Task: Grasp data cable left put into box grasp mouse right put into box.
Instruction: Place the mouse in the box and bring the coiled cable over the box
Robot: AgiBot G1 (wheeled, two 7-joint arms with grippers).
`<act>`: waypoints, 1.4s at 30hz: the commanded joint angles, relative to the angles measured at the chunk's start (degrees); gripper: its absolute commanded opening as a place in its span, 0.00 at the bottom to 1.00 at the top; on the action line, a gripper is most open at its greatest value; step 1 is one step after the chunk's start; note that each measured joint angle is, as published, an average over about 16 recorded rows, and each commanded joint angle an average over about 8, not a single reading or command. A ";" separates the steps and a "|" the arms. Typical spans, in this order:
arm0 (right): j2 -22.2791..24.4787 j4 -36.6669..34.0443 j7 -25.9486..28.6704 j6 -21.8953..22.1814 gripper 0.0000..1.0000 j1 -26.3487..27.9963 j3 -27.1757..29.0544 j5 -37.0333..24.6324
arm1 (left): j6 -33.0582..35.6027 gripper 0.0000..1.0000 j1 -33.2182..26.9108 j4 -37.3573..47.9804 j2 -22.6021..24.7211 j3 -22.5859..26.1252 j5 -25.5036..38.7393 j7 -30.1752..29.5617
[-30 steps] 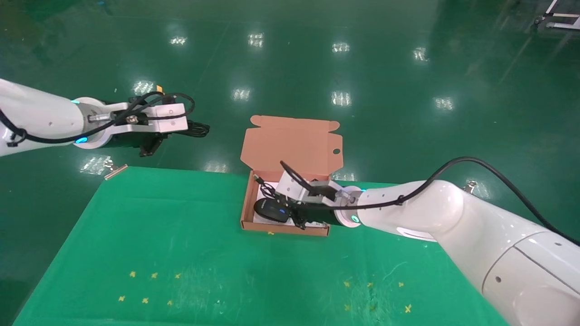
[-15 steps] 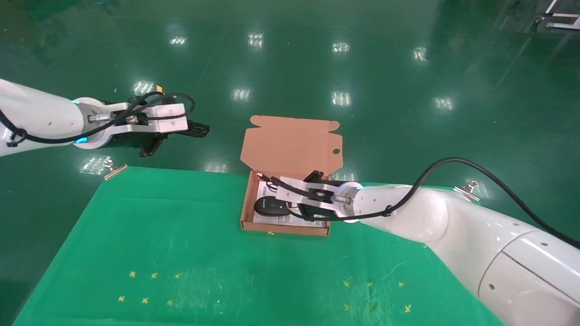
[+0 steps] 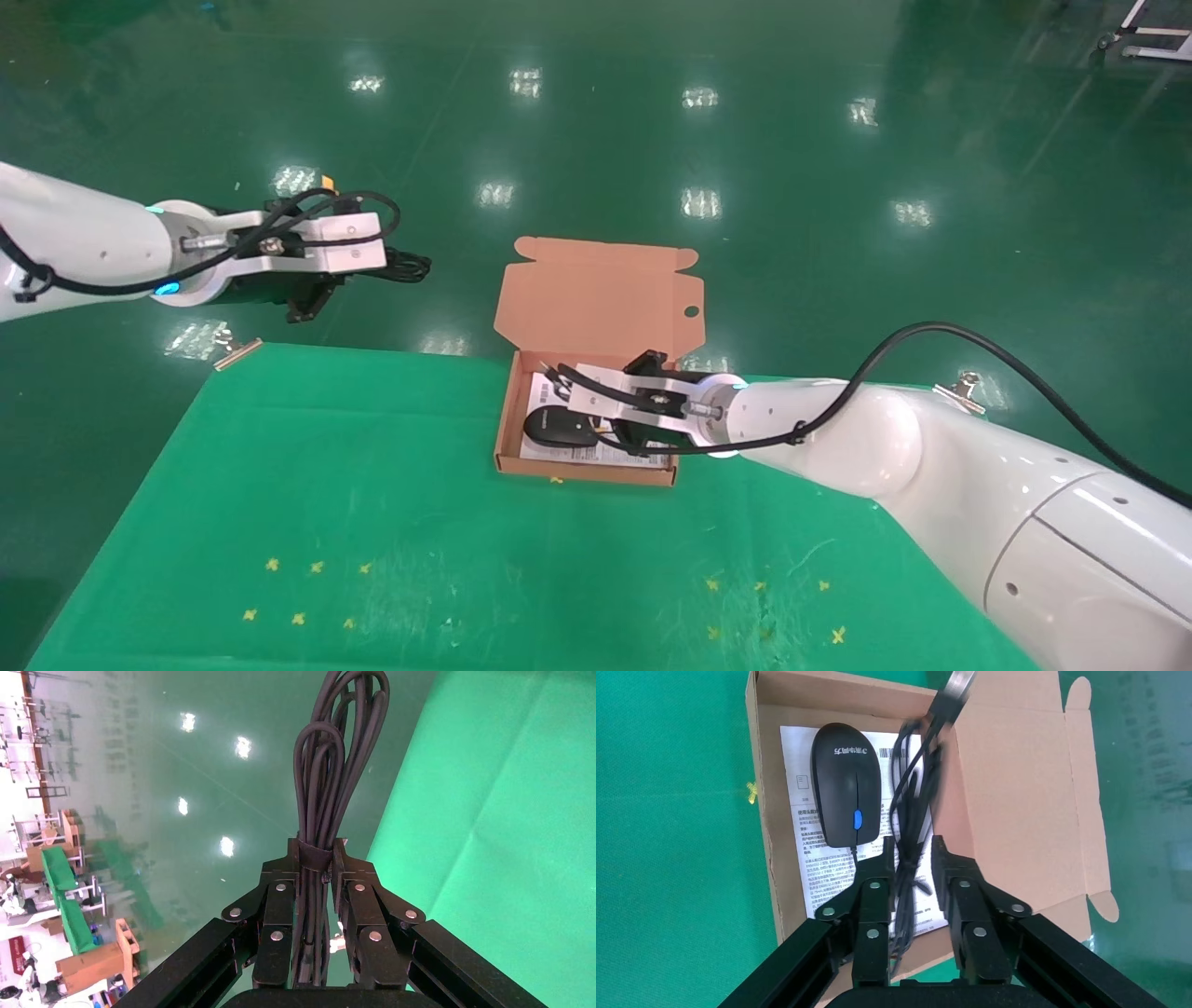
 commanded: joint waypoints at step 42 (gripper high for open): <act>30.62 27.70 15.34 -0.55 1.00 11.61 -1.17 -6.10 | -25.78 0.00 11.82 28.38 20.43 2.79 -20.90 26.36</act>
